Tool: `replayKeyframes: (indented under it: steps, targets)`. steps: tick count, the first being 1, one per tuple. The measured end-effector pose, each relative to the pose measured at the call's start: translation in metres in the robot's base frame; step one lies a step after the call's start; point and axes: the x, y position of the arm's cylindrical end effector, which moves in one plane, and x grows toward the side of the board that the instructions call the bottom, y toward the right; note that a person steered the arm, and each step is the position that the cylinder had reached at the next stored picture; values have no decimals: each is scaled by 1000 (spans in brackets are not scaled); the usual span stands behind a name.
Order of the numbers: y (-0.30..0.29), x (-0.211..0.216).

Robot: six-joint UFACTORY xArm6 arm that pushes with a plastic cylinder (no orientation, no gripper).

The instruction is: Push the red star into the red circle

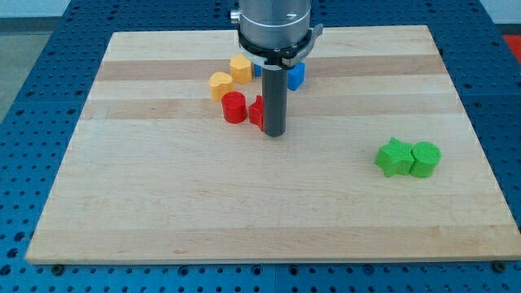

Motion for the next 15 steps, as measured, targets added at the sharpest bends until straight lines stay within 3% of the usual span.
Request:
replayKeyframes:
  steps: [1, 2, 3, 6, 9, 15]
  targets:
    - [4, 3]
    - [58, 7]
    - [68, 8]
    - [62, -25]
    - [24, -25]
    - [7, -51]
